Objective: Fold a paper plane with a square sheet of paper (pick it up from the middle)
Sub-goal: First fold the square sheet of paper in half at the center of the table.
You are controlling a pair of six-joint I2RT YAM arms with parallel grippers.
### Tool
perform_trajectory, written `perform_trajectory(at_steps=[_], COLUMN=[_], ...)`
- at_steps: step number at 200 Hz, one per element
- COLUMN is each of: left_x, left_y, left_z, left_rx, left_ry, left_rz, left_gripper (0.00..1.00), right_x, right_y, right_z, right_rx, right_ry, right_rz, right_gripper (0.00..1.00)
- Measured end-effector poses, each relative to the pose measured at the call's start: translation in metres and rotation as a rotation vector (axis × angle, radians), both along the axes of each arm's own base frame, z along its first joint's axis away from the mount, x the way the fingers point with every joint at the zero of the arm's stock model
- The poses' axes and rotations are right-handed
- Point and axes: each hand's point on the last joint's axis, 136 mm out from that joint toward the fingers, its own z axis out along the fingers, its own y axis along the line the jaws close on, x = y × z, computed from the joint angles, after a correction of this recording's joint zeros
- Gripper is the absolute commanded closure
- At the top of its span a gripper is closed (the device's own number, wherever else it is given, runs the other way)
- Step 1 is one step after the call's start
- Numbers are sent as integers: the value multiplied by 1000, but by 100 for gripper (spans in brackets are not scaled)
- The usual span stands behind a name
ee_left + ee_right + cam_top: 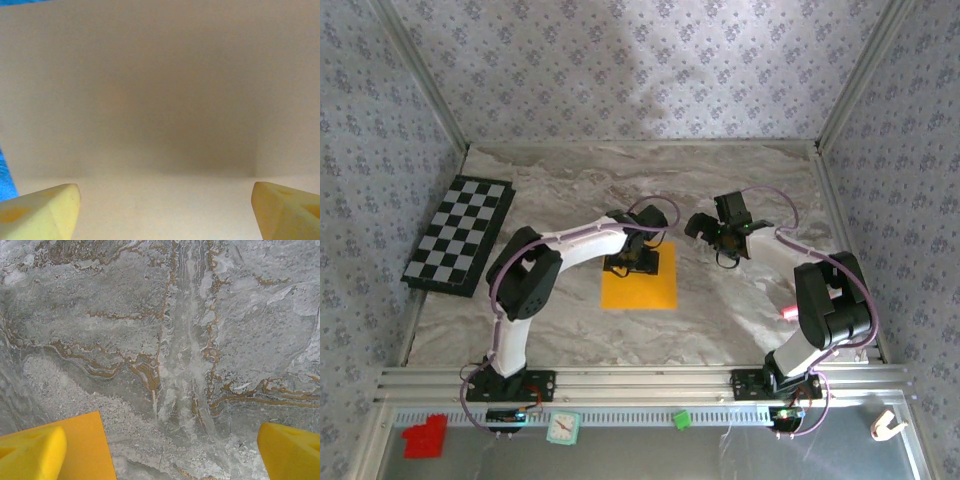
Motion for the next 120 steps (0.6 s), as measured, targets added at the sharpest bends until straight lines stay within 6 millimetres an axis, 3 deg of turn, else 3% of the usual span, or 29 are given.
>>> perform_trajectory(at_steps=[67, 120], left_x=[1, -1], left_y=[-14, -12], left_z=[-5, -13], left_rx=[-3, 10], left_ry=[11, 28], left_rz=[-2, 29], left_gripper=[9, 19], right_x=[-1, -1], right_y=[-5, -8], right_z=[-3, -4], right_rx=[-2, -4], right_ry=[7, 11], right_rz=[-11, -20], right_gripper=[1, 1])
